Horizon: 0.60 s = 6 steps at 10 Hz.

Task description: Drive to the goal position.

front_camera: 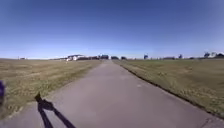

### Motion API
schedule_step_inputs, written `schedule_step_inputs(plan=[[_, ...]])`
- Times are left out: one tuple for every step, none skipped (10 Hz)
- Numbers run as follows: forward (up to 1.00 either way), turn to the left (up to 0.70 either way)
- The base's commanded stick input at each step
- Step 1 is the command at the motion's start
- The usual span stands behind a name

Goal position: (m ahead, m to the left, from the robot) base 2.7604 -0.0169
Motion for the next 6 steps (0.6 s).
schedule_step_inputs(plan=[[0.70, 0.00], [0.70, 0.00], [0.70, 0.00], [0.70, 0.00], [0.70, 0.00], [0.70, 0.00]])
